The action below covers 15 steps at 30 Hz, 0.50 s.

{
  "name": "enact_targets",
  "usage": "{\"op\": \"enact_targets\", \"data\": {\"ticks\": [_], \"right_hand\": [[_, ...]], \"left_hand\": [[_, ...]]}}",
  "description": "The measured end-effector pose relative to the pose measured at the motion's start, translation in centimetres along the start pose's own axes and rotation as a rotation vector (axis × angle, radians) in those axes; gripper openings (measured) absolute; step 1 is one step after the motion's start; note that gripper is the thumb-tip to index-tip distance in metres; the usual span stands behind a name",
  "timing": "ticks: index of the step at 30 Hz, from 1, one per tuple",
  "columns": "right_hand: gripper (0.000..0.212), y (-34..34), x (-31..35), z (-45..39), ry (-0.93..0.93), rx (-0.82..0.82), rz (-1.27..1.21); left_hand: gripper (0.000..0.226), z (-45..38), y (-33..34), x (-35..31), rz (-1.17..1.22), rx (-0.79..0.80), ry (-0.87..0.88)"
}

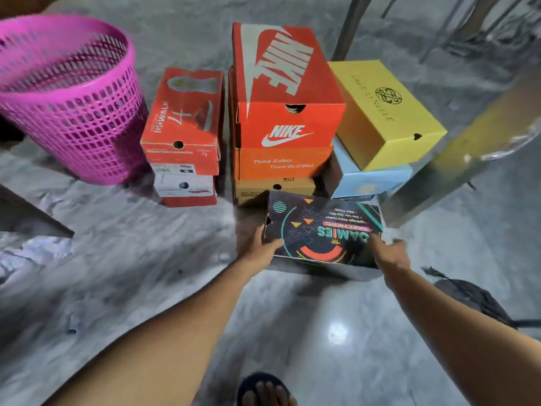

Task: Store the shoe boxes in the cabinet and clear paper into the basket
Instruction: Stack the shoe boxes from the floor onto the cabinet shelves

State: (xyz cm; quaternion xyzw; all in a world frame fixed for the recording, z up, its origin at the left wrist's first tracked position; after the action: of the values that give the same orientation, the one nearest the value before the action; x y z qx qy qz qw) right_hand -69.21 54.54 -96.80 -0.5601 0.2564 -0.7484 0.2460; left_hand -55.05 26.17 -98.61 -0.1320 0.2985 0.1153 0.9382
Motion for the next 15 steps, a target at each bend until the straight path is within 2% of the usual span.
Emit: {"op": "enact_targets", "data": {"ticks": [3,6,9,12,15], "right_hand": [[0.080,1.0,-1.0,-0.3,0.011,0.105,-0.052],[0.067,1.2,0.8,1.1,0.036,0.142,-0.043],[0.050,2.3,2.9,2.7,0.034,0.255,-0.129],[0.055,4.6,6.0,5.5,-0.012,0.436,-0.148],[0.060,7.4,9.5,9.3,-0.069,0.663,-0.081]], "left_hand": [[0.064,0.6,-0.5,0.0,-0.019,-0.011,-0.007],[0.083,1.3,-3.8,1.0,-0.059,-0.135,-0.025],[0.066,3.0,-8.1,2.2,-0.061,-0.213,-0.029],[0.048,5.6,-12.6,3.7,-0.011,-0.288,-0.023],[0.058,8.4,-17.7,6.0,0.034,-0.329,-0.035]]}}
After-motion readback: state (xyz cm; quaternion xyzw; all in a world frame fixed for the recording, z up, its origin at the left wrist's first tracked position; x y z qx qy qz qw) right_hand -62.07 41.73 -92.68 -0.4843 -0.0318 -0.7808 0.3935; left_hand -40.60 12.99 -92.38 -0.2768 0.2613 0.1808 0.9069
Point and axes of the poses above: each hand's wrist, its own z-axis away from the middle knuckle, its own y-axis out of the palm, x = y × z, the point moved 6 cm from there along -z, towards the middle knuckle, and after that the axes turned 15 degrees about -y, right-handed, at the moved point
